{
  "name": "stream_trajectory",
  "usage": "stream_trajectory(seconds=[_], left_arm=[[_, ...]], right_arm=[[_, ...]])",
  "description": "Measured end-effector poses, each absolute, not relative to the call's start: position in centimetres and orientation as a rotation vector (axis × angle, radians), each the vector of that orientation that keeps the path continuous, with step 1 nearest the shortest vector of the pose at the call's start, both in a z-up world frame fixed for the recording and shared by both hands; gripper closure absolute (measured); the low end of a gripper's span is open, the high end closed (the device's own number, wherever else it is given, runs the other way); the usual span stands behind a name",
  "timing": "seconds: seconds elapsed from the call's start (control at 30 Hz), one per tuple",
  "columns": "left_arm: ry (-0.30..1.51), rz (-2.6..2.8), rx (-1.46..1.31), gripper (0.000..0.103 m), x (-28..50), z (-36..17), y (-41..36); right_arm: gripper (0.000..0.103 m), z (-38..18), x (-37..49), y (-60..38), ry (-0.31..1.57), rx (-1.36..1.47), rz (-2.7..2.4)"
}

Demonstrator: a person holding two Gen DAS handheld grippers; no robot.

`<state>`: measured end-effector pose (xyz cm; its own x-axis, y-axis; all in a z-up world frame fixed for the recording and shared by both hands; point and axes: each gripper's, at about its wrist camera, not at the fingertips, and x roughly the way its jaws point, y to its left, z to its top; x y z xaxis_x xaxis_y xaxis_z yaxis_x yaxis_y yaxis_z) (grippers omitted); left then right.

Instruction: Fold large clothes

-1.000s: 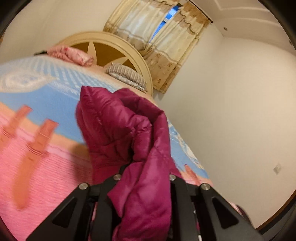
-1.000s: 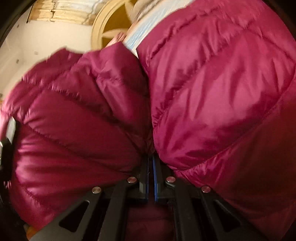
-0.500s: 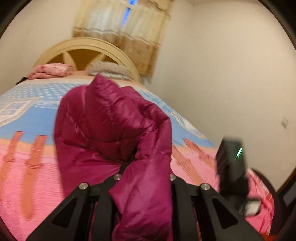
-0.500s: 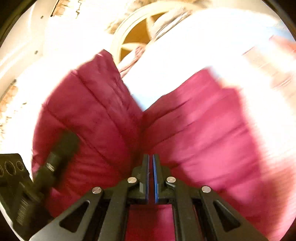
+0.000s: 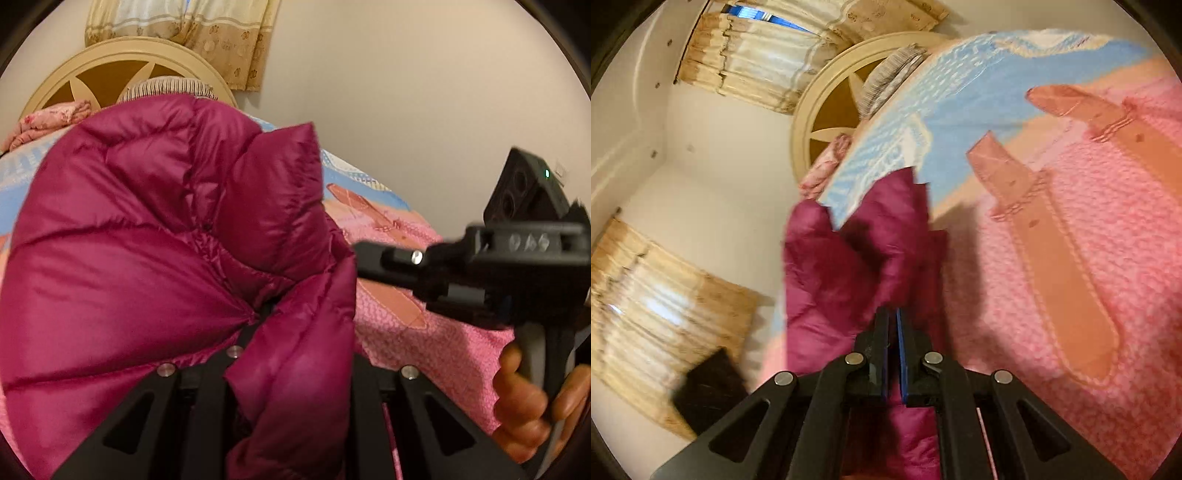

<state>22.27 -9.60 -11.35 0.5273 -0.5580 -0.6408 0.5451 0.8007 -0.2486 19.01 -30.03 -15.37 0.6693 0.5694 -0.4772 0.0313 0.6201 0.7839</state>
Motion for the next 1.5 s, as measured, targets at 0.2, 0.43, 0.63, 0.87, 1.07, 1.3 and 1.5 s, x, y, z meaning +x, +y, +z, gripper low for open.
stream_trajectory(seconds=[0.2, 0.43, 0.63, 0.87, 1.07, 1.3, 1.5], left_arm=[[0.772, -0.663, -0.028, 0.087, 22.3, -11.6, -8.8], [0.784, -0.664, -0.008, 0.085, 23.0, -12.0, -8.7], [0.789, -0.648, -0.001, 0.085, 23.4, -12.0, -8.9], [0.804, -0.629, 0.015, 0.083, 23.4, -11.6, -10.2], [0.804, -0.688, 0.060, 0.063, 20.4, -8.4, -8.9], [0.660, -0.702, -0.109, 0.041, 17.7, -4.8, -1.4], [0.726, -0.701, -0.083, 0.043, 19.4, -6.5, -5.2]], right_arm=[[0.031, -15.7, 22.5, -28.9, 0.806, 0.865, 0.416], [0.011, -14.4, 22.0, -29.1, 0.788, 0.772, 0.337], [0.025, -16.4, 25.5, -27.3, 0.866, 0.687, 0.356], [0.079, -18.1, 26.6, -27.8, 0.887, 0.694, 0.290], [0.079, -19.7, 27.6, -27.6, 0.957, 0.669, 0.268], [0.082, -20.0, 28.0, -27.9, 0.966, 0.648, 0.301], [0.082, -19.8, 28.2, -27.8, 0.975, 0.626, 0.330]])
